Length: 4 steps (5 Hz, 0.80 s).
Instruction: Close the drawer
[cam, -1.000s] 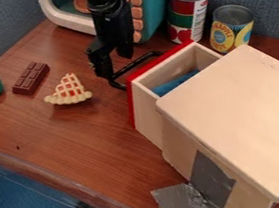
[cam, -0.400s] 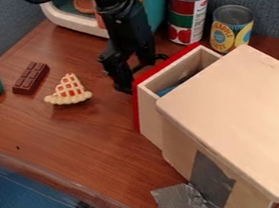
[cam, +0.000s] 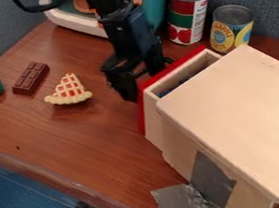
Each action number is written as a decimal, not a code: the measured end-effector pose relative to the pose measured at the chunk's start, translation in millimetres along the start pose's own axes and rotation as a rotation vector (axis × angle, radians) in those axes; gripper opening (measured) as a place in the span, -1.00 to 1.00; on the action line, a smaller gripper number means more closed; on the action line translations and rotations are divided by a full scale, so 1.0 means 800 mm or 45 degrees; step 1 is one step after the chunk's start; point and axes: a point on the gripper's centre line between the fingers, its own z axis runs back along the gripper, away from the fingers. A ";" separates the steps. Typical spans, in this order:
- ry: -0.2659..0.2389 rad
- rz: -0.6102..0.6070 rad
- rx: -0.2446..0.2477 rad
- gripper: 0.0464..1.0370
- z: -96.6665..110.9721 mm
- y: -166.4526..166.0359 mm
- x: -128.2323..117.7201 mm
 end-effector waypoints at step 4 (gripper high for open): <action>-0.504 0.003 -0.090 0.93 -0.017 -0.023 0.041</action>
